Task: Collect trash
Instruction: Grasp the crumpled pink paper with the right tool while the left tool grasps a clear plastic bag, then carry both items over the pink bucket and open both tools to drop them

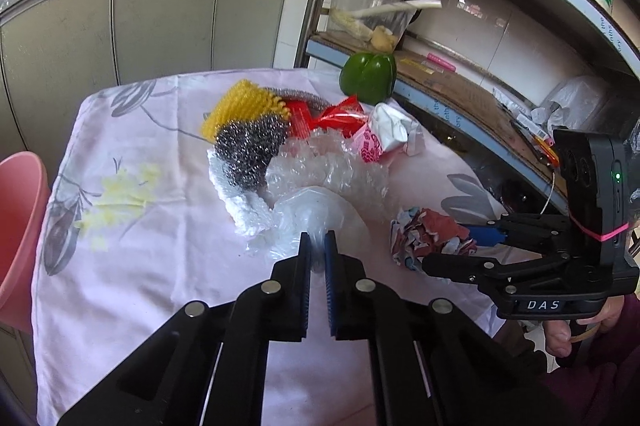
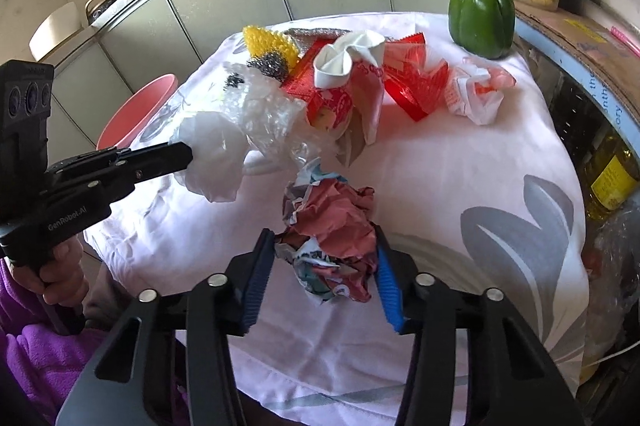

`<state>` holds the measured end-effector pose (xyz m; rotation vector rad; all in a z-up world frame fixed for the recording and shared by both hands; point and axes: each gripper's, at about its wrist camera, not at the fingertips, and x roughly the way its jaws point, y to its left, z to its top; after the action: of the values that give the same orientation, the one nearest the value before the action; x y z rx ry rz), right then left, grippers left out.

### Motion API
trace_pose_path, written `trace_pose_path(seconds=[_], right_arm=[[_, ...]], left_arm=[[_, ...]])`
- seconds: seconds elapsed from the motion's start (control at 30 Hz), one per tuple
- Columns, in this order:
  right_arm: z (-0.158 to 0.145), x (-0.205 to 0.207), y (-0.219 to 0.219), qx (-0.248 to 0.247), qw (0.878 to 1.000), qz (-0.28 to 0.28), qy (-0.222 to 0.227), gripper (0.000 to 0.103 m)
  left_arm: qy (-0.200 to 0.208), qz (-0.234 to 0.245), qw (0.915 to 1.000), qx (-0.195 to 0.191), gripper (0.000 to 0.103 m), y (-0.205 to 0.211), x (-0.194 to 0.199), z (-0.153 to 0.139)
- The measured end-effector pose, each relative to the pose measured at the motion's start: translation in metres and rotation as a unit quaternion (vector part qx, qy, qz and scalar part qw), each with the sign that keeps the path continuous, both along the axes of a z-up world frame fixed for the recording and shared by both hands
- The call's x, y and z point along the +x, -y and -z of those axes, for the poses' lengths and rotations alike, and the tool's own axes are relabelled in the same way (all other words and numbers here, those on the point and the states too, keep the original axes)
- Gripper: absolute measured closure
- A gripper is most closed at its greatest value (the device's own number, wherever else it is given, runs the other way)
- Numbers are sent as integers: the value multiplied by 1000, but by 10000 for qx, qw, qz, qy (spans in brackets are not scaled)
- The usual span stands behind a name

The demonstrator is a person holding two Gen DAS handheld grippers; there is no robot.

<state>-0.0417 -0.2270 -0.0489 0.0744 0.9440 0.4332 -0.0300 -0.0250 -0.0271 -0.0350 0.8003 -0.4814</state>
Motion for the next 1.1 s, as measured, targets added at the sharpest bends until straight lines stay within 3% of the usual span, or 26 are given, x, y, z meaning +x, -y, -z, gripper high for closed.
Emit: trace_pose_path(seconds=[0.27, 0.73, 0.9, 1.1], right_arm=[[-20, -5, 0, 51, 9997, -20, 250, 59], [-74, 0, -21, 328, 9945, -232, 969, 59], [-83, 18, -52, 436, 9918, -618, 1032, 59], [-82, 43, -113, 564, 9861, -1230, 962, 58]], left_arm=[[251, -195, 9993, -196, 97, -22, -9, -16], [628, -959, 9921, -519, 97, -81, -15, -41], [763, -1337, 9866, -532, 97, -104, -18, -46], [843, -2102, 9726, -515, 97, -152, -24, -47]])
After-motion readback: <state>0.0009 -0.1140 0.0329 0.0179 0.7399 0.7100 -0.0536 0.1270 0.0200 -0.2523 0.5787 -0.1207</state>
